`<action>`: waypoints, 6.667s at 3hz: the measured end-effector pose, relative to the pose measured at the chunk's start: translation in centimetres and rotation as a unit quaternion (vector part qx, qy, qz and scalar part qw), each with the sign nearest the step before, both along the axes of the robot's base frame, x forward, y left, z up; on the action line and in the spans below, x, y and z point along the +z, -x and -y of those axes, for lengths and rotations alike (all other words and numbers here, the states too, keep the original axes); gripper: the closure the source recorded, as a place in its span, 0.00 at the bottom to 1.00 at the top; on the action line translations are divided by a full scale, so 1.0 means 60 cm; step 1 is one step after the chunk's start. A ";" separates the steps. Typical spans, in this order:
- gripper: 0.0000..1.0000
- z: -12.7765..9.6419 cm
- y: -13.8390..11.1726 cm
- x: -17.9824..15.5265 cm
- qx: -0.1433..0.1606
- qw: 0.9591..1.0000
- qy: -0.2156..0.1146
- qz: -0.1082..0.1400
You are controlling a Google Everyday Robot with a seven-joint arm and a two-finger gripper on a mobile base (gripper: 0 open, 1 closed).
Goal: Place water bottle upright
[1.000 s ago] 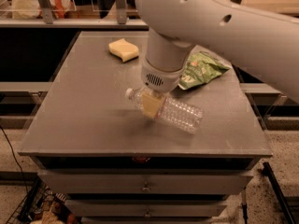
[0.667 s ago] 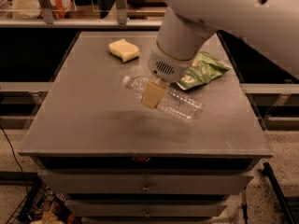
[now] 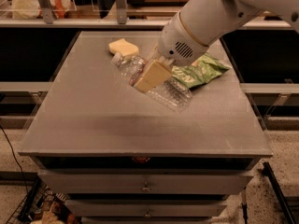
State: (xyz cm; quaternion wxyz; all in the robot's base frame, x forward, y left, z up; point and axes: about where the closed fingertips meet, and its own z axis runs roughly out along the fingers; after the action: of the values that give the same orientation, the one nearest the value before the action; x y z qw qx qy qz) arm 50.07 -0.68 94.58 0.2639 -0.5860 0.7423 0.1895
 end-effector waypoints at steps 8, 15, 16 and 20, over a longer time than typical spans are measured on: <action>1.00 -0.080 0.033 0.017 0.063 0.892 -0.448 0.002; 0.12 -0.103 0.027 -0.025 0.042 0.901 -0.427 0.067; 0.00 -0.104 0.027 -0.028 0.044 0.901 -0.427 0.065; 0.00 -0.053 -0.021 -0.071 0.068 0.920 -0.379 0.073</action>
Offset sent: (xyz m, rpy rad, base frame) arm -0.0096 0.0400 0.0300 0.6579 0.0784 0.3440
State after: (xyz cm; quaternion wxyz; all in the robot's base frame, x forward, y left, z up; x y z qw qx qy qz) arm 51.34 2.48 90.31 0.5062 -0.5033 0.5520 0.4310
